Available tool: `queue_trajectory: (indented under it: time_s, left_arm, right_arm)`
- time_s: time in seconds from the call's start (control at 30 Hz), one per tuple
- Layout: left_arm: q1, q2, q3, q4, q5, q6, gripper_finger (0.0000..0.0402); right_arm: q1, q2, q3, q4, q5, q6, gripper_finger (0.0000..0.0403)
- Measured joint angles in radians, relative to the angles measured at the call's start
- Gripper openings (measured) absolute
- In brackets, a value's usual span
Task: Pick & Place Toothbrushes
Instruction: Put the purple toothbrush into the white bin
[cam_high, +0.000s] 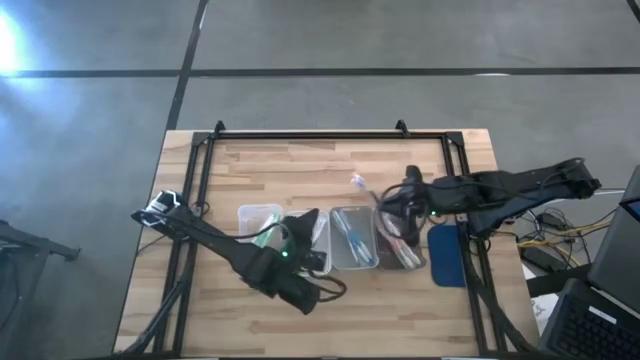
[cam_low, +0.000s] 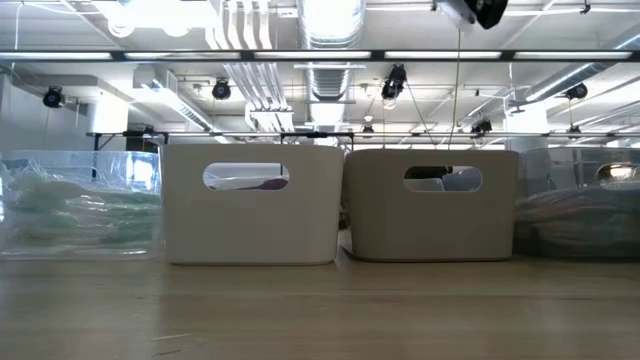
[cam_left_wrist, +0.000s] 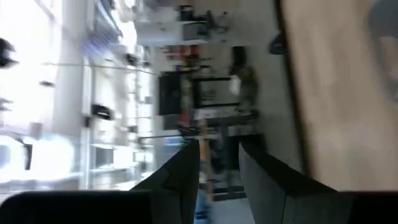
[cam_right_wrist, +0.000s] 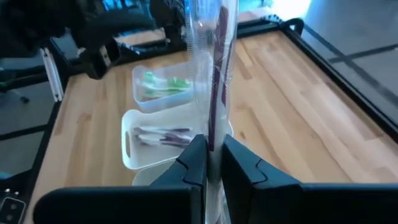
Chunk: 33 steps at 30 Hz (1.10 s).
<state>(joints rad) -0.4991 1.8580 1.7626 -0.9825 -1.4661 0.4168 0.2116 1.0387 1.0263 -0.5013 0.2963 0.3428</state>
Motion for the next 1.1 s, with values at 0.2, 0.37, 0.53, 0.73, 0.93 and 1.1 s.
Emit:
queue_trajectory:
  time_s: [0.2, 0.37, 0.53, 0.73, 0.93, 1.1]
  left_arm:
    - [0.006, -0.028, -0.001, -0.42, 0.246, -0.636, 0.0117]
    - [0.006, -0.038, -0.037, -0.585, 0.269, -1.044, 0.0117]
    - [-0.024, -0.057, -0.159, -0.548, 0.252, -1.08, 0.0117]
    - [-0.053, -0.09, -0.328, -0.498, 0.234, -1.239, 0.0117]
    - [-0.075, -0.132, -0.475, -0.271, 0.187, -1.268, 0.0117]
    - [-0.079, -0.144, -0.545, 0.077, 0.175, -1.055, 0.0117]
  right_arm:
    - [0.0, -0.089, -0.045, 0.002, 0.002, -0.016, 0.0021]
    - [0.0, -0.11, -0.101, 0.06, 0.002, -0.064, 0.0021]
    - [0.001, -0.104, -0.171, 0.167, 0.001, -0.124, 0.0021]
    - [0.007, -0.11, -0.268, 0.327, -0.005, -0.175, 0.0022]
    - [0.01, -0.092, -0.336, 0.534, -0.009, -0.255, 0.0022]
    - [0.021, -0.077, -0.388, 0.739, -0.016, -0.337, 0.0022]
